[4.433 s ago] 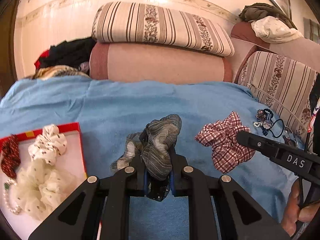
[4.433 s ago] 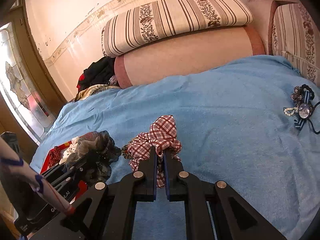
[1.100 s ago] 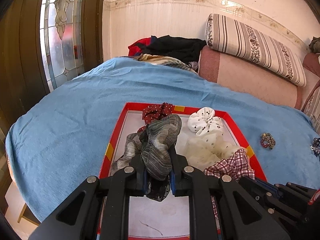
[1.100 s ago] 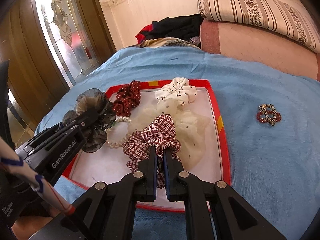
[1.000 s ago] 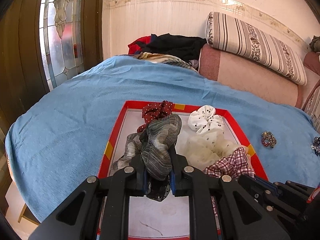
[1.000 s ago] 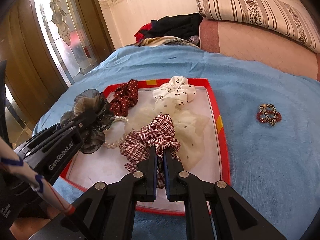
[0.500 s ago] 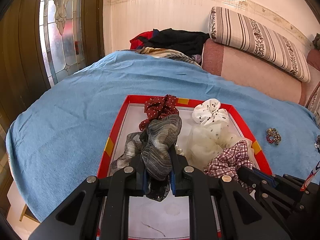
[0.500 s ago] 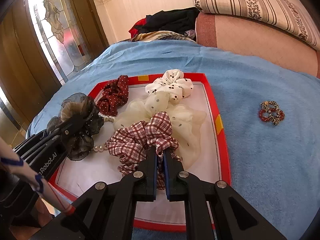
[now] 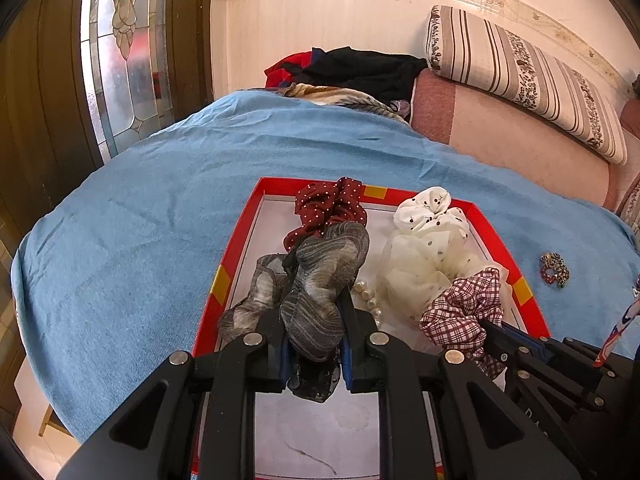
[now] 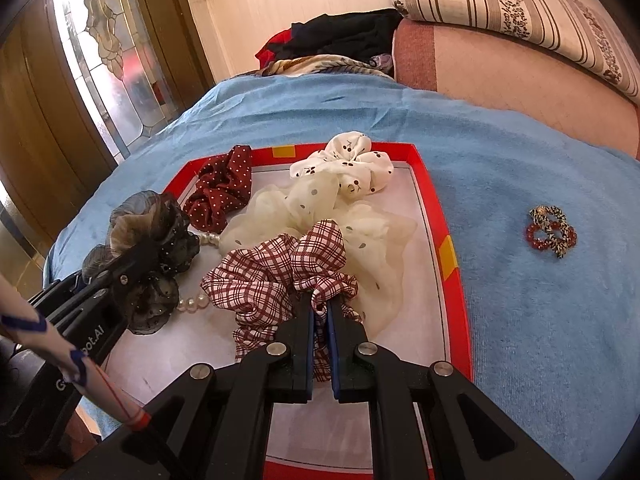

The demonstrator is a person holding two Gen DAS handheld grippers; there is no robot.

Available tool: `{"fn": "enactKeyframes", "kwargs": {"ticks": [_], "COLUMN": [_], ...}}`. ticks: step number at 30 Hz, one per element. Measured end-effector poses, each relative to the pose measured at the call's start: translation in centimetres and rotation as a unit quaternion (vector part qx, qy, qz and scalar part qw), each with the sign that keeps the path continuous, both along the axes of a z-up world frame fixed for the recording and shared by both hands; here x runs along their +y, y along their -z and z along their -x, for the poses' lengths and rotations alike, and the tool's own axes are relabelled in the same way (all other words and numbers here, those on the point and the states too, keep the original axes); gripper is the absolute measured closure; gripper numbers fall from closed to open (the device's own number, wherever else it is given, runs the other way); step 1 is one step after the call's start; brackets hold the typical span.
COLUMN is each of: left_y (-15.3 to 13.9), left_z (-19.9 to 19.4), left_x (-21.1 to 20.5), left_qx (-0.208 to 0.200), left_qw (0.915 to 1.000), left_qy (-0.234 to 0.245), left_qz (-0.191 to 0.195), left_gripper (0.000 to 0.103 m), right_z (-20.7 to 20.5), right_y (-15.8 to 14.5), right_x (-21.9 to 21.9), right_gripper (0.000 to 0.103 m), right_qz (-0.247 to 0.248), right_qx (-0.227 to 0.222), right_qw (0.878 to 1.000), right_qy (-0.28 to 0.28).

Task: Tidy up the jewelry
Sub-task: 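Carry the grey and plaid scrunchies over the red box, then lower both scrunchies into the box and open both tools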

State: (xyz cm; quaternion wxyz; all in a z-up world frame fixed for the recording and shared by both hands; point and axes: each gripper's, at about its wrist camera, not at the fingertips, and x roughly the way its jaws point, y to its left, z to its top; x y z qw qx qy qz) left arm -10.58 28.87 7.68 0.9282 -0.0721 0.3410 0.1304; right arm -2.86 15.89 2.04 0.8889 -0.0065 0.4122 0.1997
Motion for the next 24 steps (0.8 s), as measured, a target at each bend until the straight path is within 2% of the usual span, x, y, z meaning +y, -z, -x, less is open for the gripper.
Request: {"fn": "enactKeyframes", "kwargs": {"ticks": [18, 24], "left_y": [0.1, 0.0], "left_z": [-0.1, -0.1], "left_x": [0.1, 0.1], "left_qx": [-0.003, -0.008], "left_qw": [1.0, 1.0], "left_qy": [0.0, 0.003], "left_qz": [0.003, 0.005], "left_gripper": [0.086, 0.082], "right_z": [-1.0, -1.0], "right_y": [0.1, 0.1], "right_x": [1.1, 1.2], "right_gripper": [0.095, 0.092], "right_qz": [0.028, 0.035], "right_qx": [0.0, -0.001], "right_qw": [1.0, 0.999], "right_qy": [-0.003, -0.003]}}
